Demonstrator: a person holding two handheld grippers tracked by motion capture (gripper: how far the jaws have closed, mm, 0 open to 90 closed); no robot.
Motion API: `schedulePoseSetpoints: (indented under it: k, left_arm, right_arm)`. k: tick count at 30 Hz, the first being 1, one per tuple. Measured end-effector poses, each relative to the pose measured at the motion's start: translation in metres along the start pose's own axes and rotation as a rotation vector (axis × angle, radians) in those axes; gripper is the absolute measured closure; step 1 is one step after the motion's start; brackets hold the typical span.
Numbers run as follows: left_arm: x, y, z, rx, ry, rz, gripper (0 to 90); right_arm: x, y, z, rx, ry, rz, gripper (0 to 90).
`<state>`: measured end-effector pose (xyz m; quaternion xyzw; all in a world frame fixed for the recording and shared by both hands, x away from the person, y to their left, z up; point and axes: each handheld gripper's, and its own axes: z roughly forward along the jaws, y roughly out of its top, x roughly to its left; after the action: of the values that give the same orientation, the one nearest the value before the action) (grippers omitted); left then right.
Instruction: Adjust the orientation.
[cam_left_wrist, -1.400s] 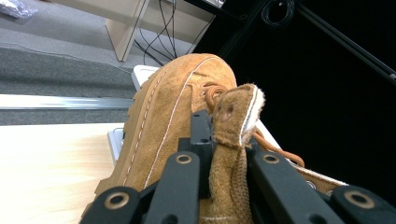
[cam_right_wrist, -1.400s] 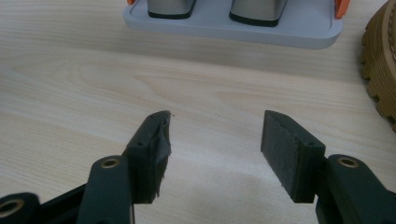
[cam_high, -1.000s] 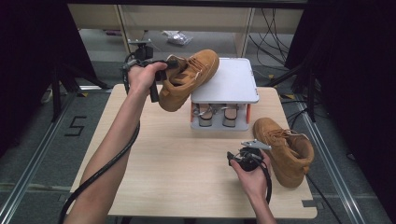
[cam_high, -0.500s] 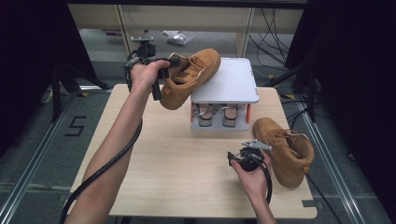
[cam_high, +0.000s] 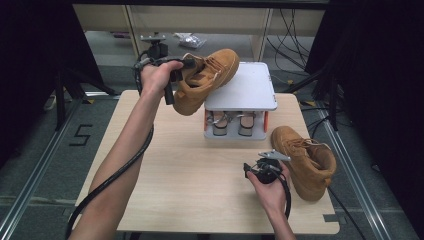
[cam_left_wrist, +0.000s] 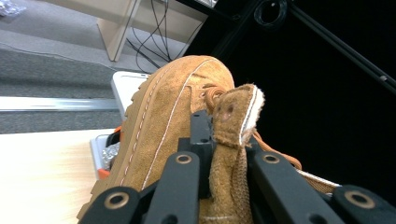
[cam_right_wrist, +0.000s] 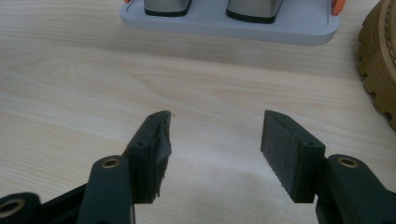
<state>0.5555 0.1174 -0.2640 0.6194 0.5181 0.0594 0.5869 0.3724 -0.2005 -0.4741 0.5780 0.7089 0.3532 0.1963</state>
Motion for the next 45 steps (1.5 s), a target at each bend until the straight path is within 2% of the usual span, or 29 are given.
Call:
schedulePoseSetpoints:
  k: [3, 13, 19, 20, 22, 24, 28, 30, 33, 38, 42, 45]
  left_arm:
    - [-0.003, 0.0, 0.003, 0.006, -0.01, -0.007, 83.6]
    - [-0.006, -0.002, 0.015, 0.021, -0.019, -0.027, 83.4]
    - [0.0, 0.002, 0.018, 0.037, 0.004, -0.038, 82.6]
    - [0.001, 0.003, 0.018, 0.04, 0.007, -0.045, 82.4]
    - [0.004, 0.004, 0.019, 0.046, 0.016, -0.044, 82.1]
    - [0.007, 0.006, 0.02, 0.051, 0.023, -0.052, 81.9]
    - [0.012, 0.009, 0.023, 0.065, 0.022, -0.081, 80.9]
    - [0.014, 0.01, 0.024, 0.072, 0.024, -0.095, 80.3]
    - [0.016, 0.011, 0.026, 0.07, 0.031, -0.123, 78.6]
    - [0.019, 0.014, 0.029, 0.058, 0.037, -0.144, 75.5]
    - [0.018, 0.015, 0.031, 0.044, 0.036, -0.146, 72.2]
    - [0.016, 0.016, 0.032, 0.043, 0.036, -0.129, 71.1]
  right_arm:
    - [0.002, 0.0, -0.001, 0.002, 0.005, 0.019, 43.3]
    - [0.001, -0.001, 0.0, -0.003, 0.0, 0.018, 43.3]
    - [0.0, -0.001, 0.0, 0.005, 0.004, 0.011, 43.2]
    - [0.001, -0.001, 0.001, 0.002, -0.007, 0.014, 43.2]
    - [0.001, -0.002, 0.002, -0.008, 0.01, 0.009, 43.2]
    - [0.003, -0.002, 0.002, 0.005, -0.002, 0.027, 43.2]
    - [0.001, -0.002, 0.003, 0.004, 0.014, 0.006, 43.2]
    - [0.001, -0.002, 0.002, 0.007, -0.009, 0.005, 43.2]
    - [0.0, -0.002, 0.003, -0.004, 0.008, 0.005, 43.1]
    - [-0.001, -0.002, 0.003, -0.004, 0.007, 0.006, 43.0]
    - [-0.001, -0.002, 0.002, -0.001, 0.008, 0.013, 43.0]
    - [0.0, -0.002, 0.003, -0.002, -0.004, 0.016, 43.0]
